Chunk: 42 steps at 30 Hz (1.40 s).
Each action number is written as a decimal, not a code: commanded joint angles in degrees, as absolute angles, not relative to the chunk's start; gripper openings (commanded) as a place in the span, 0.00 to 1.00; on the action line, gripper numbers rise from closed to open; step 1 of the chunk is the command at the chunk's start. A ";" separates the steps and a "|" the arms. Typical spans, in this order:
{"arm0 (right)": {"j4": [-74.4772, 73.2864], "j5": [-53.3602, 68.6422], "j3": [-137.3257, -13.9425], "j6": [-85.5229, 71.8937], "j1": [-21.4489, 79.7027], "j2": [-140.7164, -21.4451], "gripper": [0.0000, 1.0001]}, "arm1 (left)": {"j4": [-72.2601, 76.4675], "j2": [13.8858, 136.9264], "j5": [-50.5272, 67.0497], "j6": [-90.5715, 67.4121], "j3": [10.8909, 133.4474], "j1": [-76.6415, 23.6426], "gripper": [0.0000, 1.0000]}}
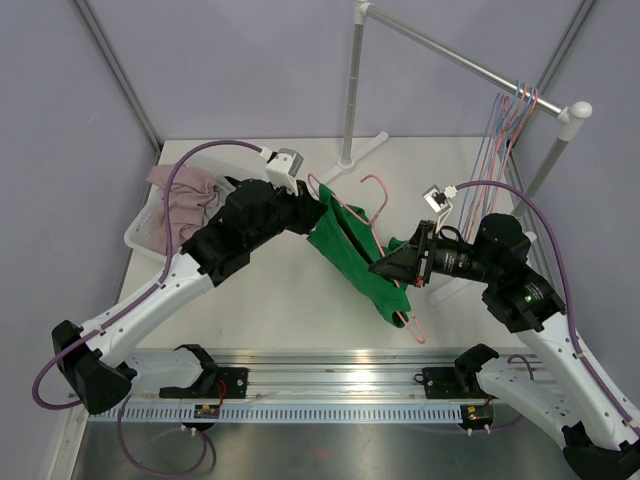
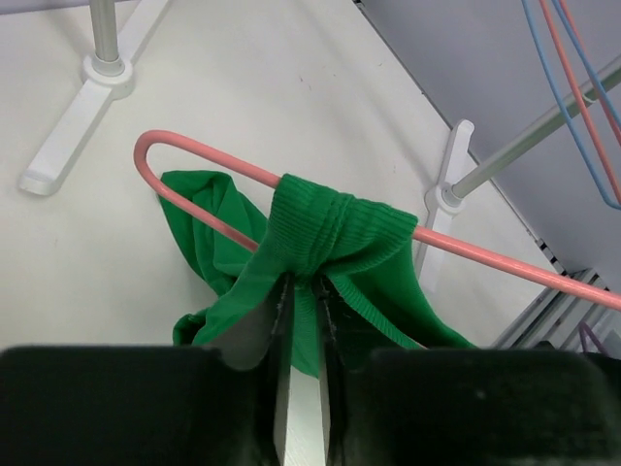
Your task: Remove the tank top from the hanger
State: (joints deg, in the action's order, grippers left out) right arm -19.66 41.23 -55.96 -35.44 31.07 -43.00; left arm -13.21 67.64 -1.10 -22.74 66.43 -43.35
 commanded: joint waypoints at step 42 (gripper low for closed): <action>-18.90 42.28 -55.29 -33.14 31.47 -40.08 0.00 | 0.18 65.74 -1.22 -21.27 58.89 -47.20 0.21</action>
